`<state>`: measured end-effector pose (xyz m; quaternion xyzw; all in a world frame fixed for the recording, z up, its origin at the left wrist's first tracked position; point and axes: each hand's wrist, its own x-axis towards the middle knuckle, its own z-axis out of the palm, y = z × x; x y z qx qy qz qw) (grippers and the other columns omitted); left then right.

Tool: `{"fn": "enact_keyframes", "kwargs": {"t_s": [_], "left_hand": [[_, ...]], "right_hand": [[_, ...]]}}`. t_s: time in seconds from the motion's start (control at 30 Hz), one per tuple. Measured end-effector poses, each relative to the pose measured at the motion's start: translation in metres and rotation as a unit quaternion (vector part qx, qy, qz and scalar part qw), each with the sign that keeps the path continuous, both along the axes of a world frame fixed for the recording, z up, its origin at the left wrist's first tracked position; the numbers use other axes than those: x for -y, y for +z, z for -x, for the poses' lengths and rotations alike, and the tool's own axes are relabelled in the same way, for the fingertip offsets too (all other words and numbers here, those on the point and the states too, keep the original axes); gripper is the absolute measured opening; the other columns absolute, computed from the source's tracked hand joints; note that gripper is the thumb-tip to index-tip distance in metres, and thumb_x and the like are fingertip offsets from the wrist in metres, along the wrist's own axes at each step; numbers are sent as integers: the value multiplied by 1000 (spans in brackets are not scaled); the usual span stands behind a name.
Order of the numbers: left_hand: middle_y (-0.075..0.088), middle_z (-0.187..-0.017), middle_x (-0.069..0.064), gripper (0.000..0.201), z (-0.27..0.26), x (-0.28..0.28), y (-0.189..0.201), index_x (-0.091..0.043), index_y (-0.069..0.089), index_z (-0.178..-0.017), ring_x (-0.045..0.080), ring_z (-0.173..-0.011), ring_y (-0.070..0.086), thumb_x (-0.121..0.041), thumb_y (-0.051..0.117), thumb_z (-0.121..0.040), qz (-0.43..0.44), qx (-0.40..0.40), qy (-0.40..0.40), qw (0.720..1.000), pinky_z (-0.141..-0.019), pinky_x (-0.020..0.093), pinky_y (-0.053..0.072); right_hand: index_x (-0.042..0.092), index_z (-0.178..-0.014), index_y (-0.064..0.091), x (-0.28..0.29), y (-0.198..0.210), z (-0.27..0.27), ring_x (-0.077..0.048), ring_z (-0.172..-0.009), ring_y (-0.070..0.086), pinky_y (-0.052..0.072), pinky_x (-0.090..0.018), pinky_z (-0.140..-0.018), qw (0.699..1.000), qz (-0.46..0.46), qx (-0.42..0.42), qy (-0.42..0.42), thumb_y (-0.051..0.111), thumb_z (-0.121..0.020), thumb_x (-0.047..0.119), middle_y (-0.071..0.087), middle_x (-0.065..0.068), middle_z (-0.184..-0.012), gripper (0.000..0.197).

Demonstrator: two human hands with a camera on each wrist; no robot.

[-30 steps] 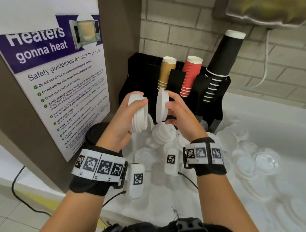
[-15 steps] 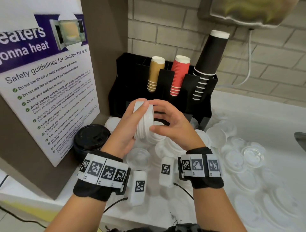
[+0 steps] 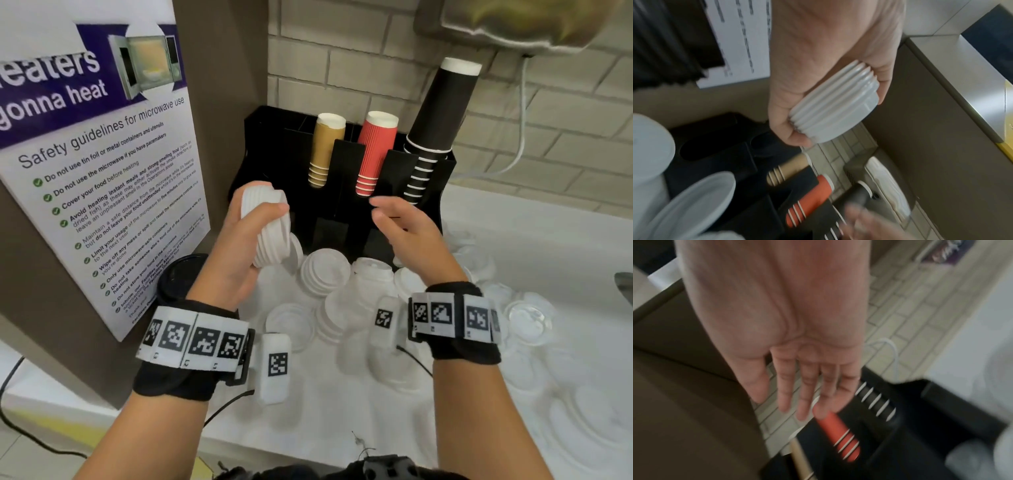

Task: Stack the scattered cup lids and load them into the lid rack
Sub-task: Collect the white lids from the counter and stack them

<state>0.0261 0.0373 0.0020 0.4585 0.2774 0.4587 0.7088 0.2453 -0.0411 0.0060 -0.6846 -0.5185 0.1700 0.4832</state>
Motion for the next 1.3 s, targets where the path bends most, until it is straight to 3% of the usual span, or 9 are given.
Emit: {"fn": "enact_keyframes", "kwargs": {"t_s": [0.17,0.4,0.5,0.73,0.83,0.9,1.03,1.2,1.3], "left_hand": [[57,-113,2,53,10,-8,3,-28,56,-121,17,-102,57,-32,66,-69,7,8,20,1000,-77,32,48],[55,-113,1,45,7,0,6,-32,56,-115,16,-102,56,-31,65,-71,-10,9,-1,1000,-78,31,47],[55,-114,1,45,8,2,6,-32,55,-114,17,-102,55,-31,64,-71,-15,7,-4,1000,-77,32,47],[56,-109,-2,40,16,2,6,-34,56,-108,14,-98,56,-30,64,-70,-17,21,14,1000,-76,27,47],[57,-106,-3,39,15,2,7,-34,57,-107,12,-96,57,-30,64,-70,-19,21,13,1000,-74,26,47],[57,-105,-3,39,15,2,8,-35,57,-107,12,-94,58,-30,64,-70,-19,17,14,1000,-74,26,47],[58,-103,-4,37,17,1,8,-35,58,-105,11,-91,59,-30,64,-69,-17,19,17,1000,-69,25,48],[60,-99,-6,34,19,1,7,-37,59,-103,9,-87,61,-30,64,-71,-17,24,17,999,-66,23,49],[60,-98,-5,35,17,0,9,-35,58,-104,9,-86,61,-29,64,-70,-22,27,16,999,-65,22,49]], "right_hand": [[22,-129,56,-17,-6,-14,-13,-108,53,40,-21,-86,963,230,142,24,69,-86,33,59,-2,-125,46],[31,-150,21,-66,-32,34,-32,-132,37,45,-48,-101,819,420,370,126,75,-74,52,32,-10,-145,96],[28,-151,19,-73,-42,42,-35,-128,41,47,-47,-99,780,445,416,145,79,-71,47,33,-12,-143,102],[23,-137,31,-77,-11,34,-23,-93,58,56,-39,-72,818,404,387,133,82,-67,35,53,-2,-111,87],[20,-131,41,-82,4,40,-13,-77,52,44,-26,-52,813,407,391,147,84,-65,34,49,5,-94,80],[20,-133,45,-84,7,47,-16,-88,52,43,-26,-56,788,414,425,162,85,-66,35,50,2,-108,79],[14,-140,41,-83,7,52,-26,-115,54,53,-35,-85,734,456,480,153,82,-72,35,49,-8,-131,82],[20,-138,46,-85,13,58,-21,-98,53,47,-31,-68,783,394,449,172,81,-72,35,50,-6,-127,76],[25,-145,37,-92,7,73,-22,-110,52,47,-32,-81,820,339,410,209,82,-68,47,49,-4,-130,91]]}}
